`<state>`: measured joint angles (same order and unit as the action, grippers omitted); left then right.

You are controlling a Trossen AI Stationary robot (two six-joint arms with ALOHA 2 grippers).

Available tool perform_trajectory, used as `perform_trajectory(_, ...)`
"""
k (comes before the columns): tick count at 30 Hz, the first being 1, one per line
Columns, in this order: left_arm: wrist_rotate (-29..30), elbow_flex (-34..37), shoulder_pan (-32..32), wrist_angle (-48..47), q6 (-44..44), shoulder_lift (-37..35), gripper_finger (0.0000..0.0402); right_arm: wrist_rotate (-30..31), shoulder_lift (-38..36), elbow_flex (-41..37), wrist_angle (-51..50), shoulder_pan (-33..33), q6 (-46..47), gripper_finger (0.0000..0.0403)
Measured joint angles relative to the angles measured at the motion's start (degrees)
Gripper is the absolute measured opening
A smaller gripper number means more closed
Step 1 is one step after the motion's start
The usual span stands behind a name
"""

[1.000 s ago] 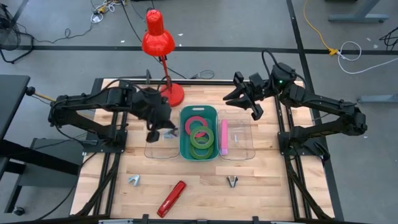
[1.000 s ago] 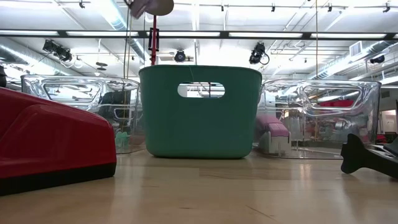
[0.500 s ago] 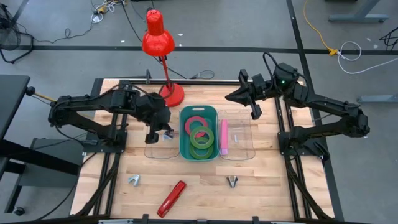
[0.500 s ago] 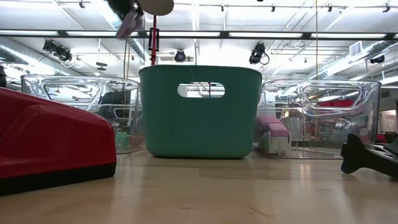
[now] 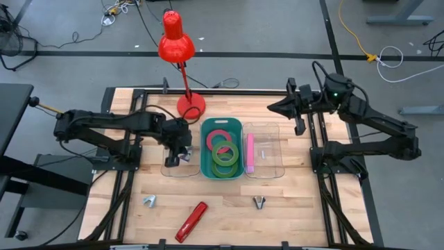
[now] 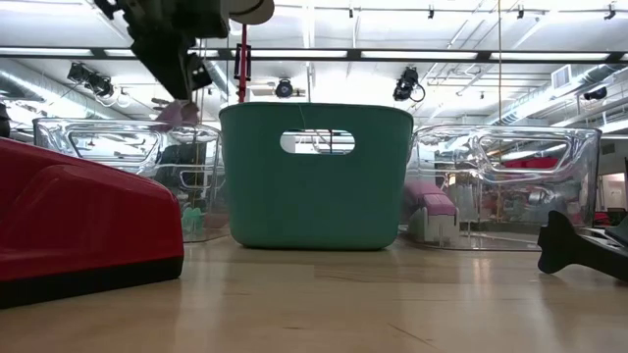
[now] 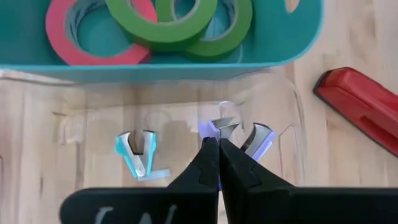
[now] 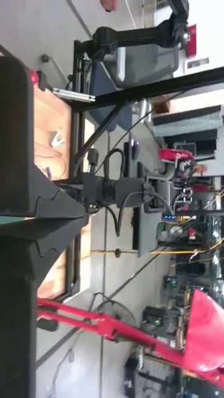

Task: Pick and place Stapler, Stapler remover, tape
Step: Put the top light blue stapler remover into the left transparent bin

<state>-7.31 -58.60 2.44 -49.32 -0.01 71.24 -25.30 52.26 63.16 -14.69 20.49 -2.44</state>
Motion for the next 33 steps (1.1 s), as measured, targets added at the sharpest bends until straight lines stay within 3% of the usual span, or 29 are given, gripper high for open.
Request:
perform_trajectory(11, 0.0, 3.6, 2.3, 1.6, -0.9, 0.0, 0.0, 0.9, -1.8, 0.0, -5.7, 0.0, 0.4, 0.0001)
perform_trajectory(33, -0.7, 22.0, 2.3, 19.5, -8.9, 0.0, 0.0, 0.9, -1.7, 0.0, -5.6, 0.0, 0.4, 0.0001)
